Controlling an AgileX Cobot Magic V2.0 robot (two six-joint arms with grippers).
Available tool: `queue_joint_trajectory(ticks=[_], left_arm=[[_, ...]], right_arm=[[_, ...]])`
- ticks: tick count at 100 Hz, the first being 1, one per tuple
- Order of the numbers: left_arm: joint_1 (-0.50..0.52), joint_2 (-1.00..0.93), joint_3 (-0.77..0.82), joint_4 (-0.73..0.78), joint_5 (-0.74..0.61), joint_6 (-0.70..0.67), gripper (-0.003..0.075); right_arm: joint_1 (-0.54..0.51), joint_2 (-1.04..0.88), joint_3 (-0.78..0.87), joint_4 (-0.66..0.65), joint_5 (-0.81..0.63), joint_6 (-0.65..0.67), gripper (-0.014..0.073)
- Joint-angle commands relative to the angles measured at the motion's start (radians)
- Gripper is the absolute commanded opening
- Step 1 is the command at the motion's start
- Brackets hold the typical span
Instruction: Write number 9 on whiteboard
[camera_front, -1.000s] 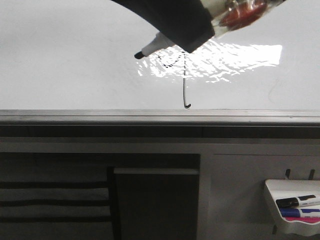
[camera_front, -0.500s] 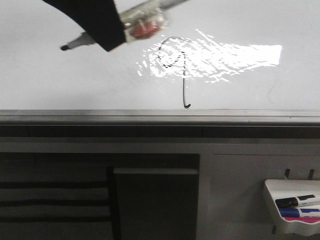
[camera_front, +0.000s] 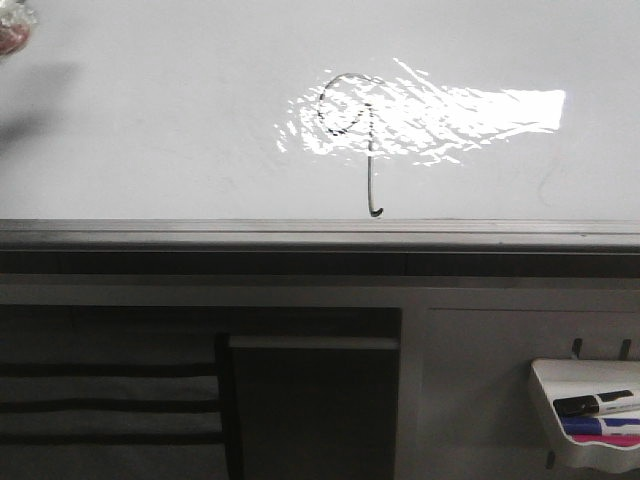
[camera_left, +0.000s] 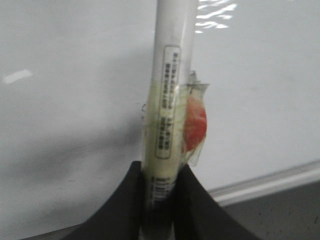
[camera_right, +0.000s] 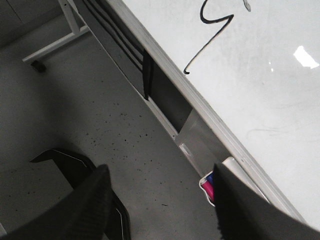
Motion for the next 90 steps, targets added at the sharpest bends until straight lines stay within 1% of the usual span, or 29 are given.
queue_joint_trajectory(ticks=[1, 8, 13, 31, 42, 49, 54, 64, 71, 75, 82, 84, 90], left_arm=[[0.065, 0.002, 0.025, -0.023, -0.190, -0.040, -0.0020], [0.095, 0.032, 0.046, -0.041, -0.249, -0.040, -0.0020], [0.104, 0.055, 0.046, -0.041, -0.263, -0.040, -0.0020], [0.106, 0.125, 0.046, -0.043, -0.334, -0.040, -0.0020], [0.106, 0.142, 0.046, -0.043, -0.348, -0.040, -0.0013], [0.106, 0.142, 0.046, -0.043, -0.348, -0.040, 0.0045], [0.106, 0.142, 0.046, -0.041, -0.348, -0.040, 0.0118], [0.106, 0.142, 0.046, -0.039, -0.346, -0.038, 0.0293], [0.106, 0.135, 0.038, -0.041, -0.330, -0.036, 0.0370], [0.106, 0.124, 0.022, -0.046, -0.296, -0.036, 0.0383], [0.104, 0.088, -0.024, -0.049, -0.184, -0.036, 0.0376], [0.104, 0.073, -0.039, -0.049, -0.152, -0.036, 0.0372], [0.104, 0.020, -0.077, -0.049, -0.062, -0.036, 0.0363]], right_arm=[[-0.005, -0.014, -0.006, 0.014, -0.067, 0.001, 0.0385], [-0.005, -0.014, 0.008, 0.014, -0.080, 0.001, 0.0385], [-0.005, -0.014, 0.016, 0.014, -0.087, 0.001, 0.0385], [-0.005, -0.014, 0.021, 0.014, -0.103, 0.001, 0.0385], [-0.005, -0.014, 0.021, 0.014, -0.107, 0.001, 0.0385], [-0.005, -0.014, 0.021, 0.014, -0.109, 0.001, 0.0385], [-0.005, -0.014, 0.021, 0.014, -0.112, 0.001, 0.0385], [-0.005, -0.014, 0.021, 0.014, -0.126, 0.001, 0.0385], [-0.005, -0.014, 0.021, 0.010, -0.130, 0.005, 0.0385], [-0.005, -0.014, 0.021, 0.008, -0.121, 0.030, 0.0385], [-0.005, -0.024, 0.021, -0.009, -0.110, 0.101, 0.0385], [-0.005, -0.031, 0.021, -0.022, -0.109, 0.119, 0.0385], [-0.005, -0.053, 0.021, -0.096, -0.110, 0.233, 0.0385]])
